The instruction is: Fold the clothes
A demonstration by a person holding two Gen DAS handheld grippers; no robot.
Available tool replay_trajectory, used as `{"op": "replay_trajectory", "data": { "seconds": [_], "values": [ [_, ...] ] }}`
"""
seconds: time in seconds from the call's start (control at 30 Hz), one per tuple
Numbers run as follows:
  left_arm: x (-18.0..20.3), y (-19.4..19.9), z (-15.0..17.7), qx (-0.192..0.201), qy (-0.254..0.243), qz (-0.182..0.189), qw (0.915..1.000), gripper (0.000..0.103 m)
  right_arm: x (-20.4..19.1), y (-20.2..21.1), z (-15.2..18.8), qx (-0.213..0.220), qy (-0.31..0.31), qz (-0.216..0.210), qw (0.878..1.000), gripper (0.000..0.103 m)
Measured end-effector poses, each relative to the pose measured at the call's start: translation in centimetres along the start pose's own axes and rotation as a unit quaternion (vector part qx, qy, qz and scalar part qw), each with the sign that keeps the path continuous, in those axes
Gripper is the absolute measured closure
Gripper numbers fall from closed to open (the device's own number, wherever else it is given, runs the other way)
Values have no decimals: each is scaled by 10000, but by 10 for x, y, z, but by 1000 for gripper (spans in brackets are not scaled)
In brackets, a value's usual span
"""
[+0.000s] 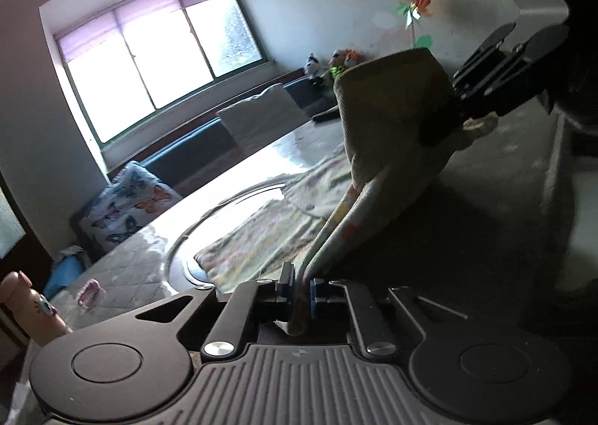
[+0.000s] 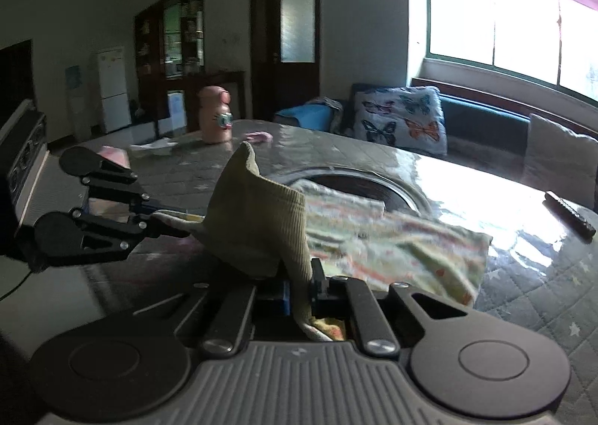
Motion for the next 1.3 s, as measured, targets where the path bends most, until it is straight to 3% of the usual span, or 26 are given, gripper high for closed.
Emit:
{"op": "replay_trajectory", "data": {
  "seconds": [0.23, 0.33, 0.67, 0.87, 1.07, 1.23, 1.3],
  "values": [
    [16, 62, 0, -132, 148, 662, 9976, 94, -31, 52, 9, -203, 263, -295, 9990, 95],
    [9, 56, -6, -164, 294, 738, 9967, 94, -28, 49, 2, -259, 293, -281, 9988, 95],
    [-48, -6, -34, -381, 1089, 830, 9898, 94, 21, -4, -49, -437, 165, -248, 9986, 95],
    [-81, -64, -36, -824, 1599, 916, 9794, 94, 58, -61, -72, -797, -18, -288, 9964, 95],
    [-101, -118, -19, -1267, 2155, 952, 9636, 94, 80, -123, -70, -1066, -202, -105, 9940, 94],
    [-105, -134, -8, -1337, 2507, 879, 9547, 94, 92, -145, -54, -1002, -374, 147, 9942, 80],
    [-106, -134, -8, -1348, 2554, 865, 9535, 93, 97, -143, -49, -900, -458, 261, 9945, 69]
  ]
}}
Point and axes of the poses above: each gripper's, at about its wrist camera, not at the fingertips, and y roughly against the way its jaws point, x to its right, z to its underside, the point moved 5 cm from there along -y, roughly the way its jaws point, and after that the axes turned 9 degrees about -x, right-handed, at the moved point
